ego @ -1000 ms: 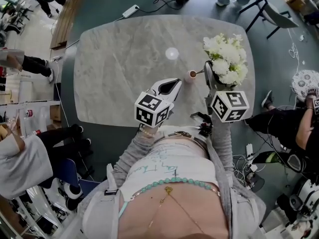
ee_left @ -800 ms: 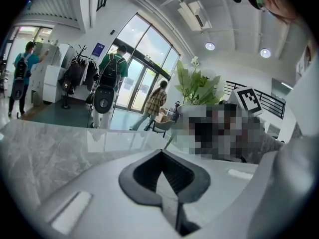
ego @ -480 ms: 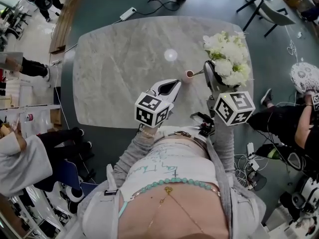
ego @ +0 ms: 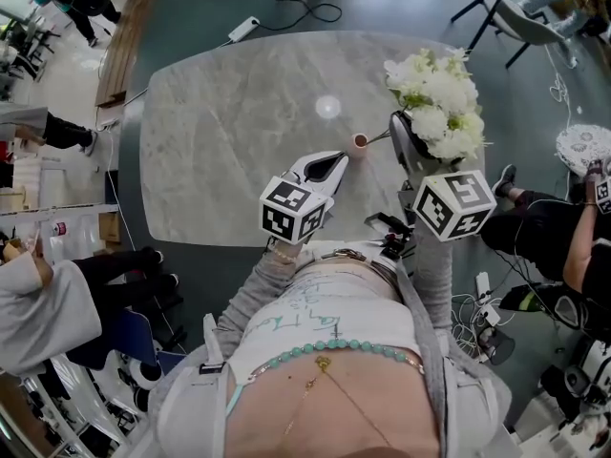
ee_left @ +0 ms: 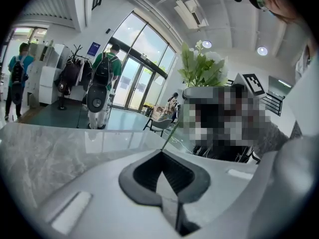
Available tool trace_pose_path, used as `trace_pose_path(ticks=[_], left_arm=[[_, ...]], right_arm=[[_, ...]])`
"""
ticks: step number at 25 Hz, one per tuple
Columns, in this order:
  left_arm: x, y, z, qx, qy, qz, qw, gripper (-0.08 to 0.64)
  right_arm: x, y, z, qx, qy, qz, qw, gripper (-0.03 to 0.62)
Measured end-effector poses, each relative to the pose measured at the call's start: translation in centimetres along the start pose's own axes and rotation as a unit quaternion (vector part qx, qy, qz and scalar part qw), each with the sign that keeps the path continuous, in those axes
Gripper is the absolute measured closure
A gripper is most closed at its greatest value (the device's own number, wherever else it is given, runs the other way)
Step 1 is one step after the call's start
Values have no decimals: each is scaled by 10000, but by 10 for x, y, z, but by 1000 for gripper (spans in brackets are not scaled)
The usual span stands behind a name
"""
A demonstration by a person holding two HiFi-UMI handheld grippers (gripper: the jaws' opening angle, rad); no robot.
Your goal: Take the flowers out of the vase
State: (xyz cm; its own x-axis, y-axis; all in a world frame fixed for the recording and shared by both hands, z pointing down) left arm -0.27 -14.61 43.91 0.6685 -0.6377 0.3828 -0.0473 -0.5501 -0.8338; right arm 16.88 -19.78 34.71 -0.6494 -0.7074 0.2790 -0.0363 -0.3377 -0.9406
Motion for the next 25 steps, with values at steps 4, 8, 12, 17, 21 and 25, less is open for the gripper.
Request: trace_pose_path(ticks=[4,8,12,17,21,25], left_arm=[[2,-1,1,15,1,-3,10000,560],[2,0,1,18,-3,-5,10000,560],[1,0,2,15,-9,-5,10000,560],[3,2,4,41,-31,-12,10000,560],[3,2,7,34,-39,-20,10000,560],[3,2,9,17,-48,-28,10000,560]], right_arm=[[0,2,0,-35,32,39,10000,543],[-1,5,-2,-32,64,70,9999,545],[-1,4,-2,-38,68,62,10000,546],[-1,4,-1,-35,77,41,10000,548],[-2,5,-2,-41,94,17,9999,548],[-3,3,-1,-53,85,-6,9999,548]])
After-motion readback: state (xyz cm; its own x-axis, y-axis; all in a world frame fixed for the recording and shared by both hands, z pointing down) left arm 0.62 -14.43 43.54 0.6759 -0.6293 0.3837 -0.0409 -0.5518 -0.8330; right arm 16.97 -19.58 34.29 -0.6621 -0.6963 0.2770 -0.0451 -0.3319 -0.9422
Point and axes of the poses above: the fingertips, and each gripper's own axes: x forward along the fingers, z to its right, y out of its top, the point moved 8 cm from there along -x, backward along the fingers, and after that the axes turned 2 degrees about -x, right-handed, at the moved point
